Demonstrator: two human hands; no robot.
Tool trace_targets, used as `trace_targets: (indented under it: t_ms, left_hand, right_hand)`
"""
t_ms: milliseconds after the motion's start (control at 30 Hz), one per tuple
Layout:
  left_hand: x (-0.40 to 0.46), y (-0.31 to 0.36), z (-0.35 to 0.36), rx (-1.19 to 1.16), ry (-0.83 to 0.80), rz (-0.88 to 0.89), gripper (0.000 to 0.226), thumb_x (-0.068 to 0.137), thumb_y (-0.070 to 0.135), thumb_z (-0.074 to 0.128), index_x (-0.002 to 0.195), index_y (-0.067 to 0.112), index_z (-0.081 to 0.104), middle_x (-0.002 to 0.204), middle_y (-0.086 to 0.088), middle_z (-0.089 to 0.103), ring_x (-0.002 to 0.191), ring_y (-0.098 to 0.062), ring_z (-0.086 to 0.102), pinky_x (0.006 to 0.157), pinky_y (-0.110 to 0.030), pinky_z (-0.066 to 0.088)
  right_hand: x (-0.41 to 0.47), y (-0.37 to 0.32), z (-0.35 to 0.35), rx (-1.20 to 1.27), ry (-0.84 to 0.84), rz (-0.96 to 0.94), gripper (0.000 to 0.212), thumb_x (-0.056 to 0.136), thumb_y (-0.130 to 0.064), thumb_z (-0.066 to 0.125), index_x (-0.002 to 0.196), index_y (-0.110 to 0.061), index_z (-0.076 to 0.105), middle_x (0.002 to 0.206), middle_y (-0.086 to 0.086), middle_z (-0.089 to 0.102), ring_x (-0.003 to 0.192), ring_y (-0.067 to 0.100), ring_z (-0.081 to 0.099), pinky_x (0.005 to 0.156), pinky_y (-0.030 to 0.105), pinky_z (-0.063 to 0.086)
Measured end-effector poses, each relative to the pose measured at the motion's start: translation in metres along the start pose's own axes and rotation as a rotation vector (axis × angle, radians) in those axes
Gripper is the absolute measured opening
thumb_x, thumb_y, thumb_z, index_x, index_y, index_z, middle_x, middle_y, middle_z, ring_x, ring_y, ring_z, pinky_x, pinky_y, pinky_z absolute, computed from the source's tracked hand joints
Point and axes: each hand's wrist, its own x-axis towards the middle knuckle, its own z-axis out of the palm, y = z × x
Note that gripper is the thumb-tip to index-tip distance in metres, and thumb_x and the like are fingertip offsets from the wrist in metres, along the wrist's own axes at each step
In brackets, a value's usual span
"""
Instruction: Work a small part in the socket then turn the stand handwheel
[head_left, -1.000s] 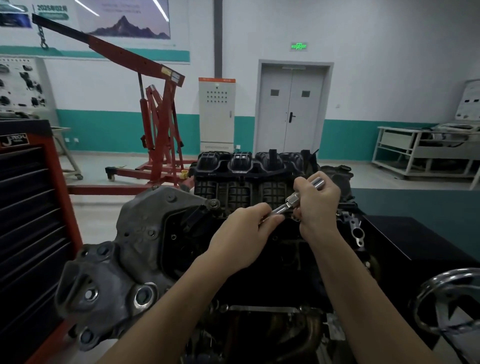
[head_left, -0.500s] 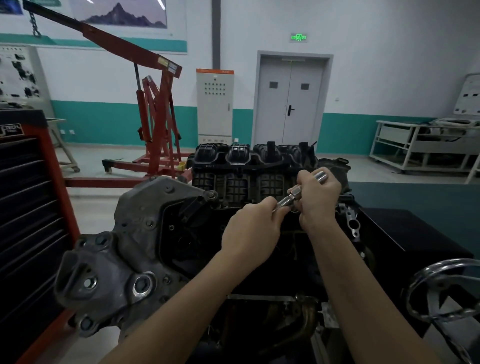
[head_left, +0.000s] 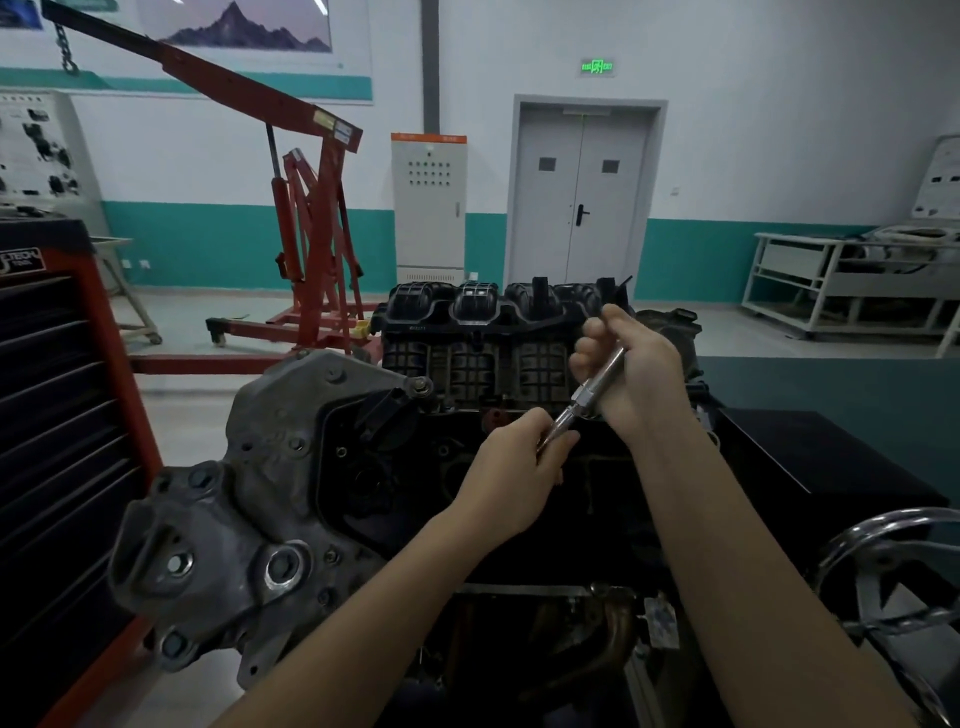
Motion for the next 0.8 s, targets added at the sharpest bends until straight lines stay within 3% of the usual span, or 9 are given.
trace_targets:
  t_ms: [67,133,267,367,533,667,800]
  left_hand:
    - [-0.003,0.004,0.003,0.031,-0.009,0.010,0.029,0.100,0.031,0.050,0.073,0.024,0.042,0.060,0.007,0.050,0.052,-0.010,0.045,0.054,-0.032,0.039]
    - [-0.003,0.008,0.002,0.139,-0.003,0.044,0.030,0.101,0.033,0.047,0.074,0.023,0.037,0.060,0.007,0.047,0.050,-0.013,0.043,0.050,-0.030,0.035]
    - [-0.008,0.012,-0.004,0.328,-0.004,0.125,0.030,0.102,0.035,0.042,0.077,0.022,0.033,0.060,0.006,0.048,0.049,-0.015,0.046,0.045,-0.027,0.028]
    - [-0.012,0.014,-0.007,0.335,0.031,0.095,0.029,0.103,0.036,0.040,0.078,0.021,0.035,0.061,0.005,0.049,0.050,-0.014,0.047,0.044,-0.024,0.027]
    - [-0.010,0.020,-0.009,0.510,-0.014,0.086,0.029,0.103,0.039,0.037,0.083,0.018,0.037,0.066,0.004,0.047,0.056,-0.019,0.050,0.045,-0.030,0.030]
    - [-0.007,0.023,-0.009,0.351,-0.073,-0.013,0.031,0.101,0.037,0.044,0.084,0.011,0.046,0.073,-0.002,0.056,0.066,-0.024,0.056,0.058,-0.038,0.044]
    - [-0.007,0.025,-0.006,0.243,-0.068,-0.061,0.031,0.100,0.035,0.047,0.077,0.015,0.045,0.069,0.000,0.053,0.061,-0.019,0.052,0.056,-0.034,0.041]
  right_hand:
    - [-0.001,-0.001,0.001,0.138,0.010,0.037,0.022,0.100,-0.005,0.033,0.088,-0.013,0.050,0.046,-0.006,0.038,0.035,0.007,0.030,0.037,0.017,0.028]
    - [-0.002,-0.004,0.003,0.162,0.051,0.068,0.026,0.101,-0.009,0.034,0.079,-0.014,0.048,0.043,-0.008,0.029,0.033,0.005,0.021,0.033,0.017,0.021]
    - [-0.007,-0.006,0.007,0.170,0.196,0.120,0.039,0.102,-0.023,0.036,0.065,-0.016,0.042,0.039,-0.008,0.026,0.030,0.006,0.017,0.031,0.018,0.015]
    - [-0.008,-0.002,0.011,0.216,0.296,0.090,0.041,0.103,-0.023,0.033,0.063,-0.018,0.039,0.039,-0.008,0.026,0.031,0.007,0.016,0.032,0.018,0.014]
    - [-0.005,-0.005,0.012,0.144,0.417,0.208,0.042,0.102,-0.021,0.030,0.060,-0.019,0.034,0.036,-0.007,0.027,0.028,0.009,0.017,0.032,0.017,0.014]
    - [-0.008,-0.002,0.008,0.171,0.368,0.150,0.042,0.104,-0.023,0.031,0.062,-0.019,0.037,0.037,-0.008,0.028,0.028,0.008,0.017,0.031,0.017,0.015]
    - [-0.007,-0.002,0.004,0.221,0.356,0.166,0.042,0.103,-0.021,0.030,0.062,-0.018,0.036,0.039,-0.007,0.027,0.030,0.008,0.017,0.031,0.019,0.016]
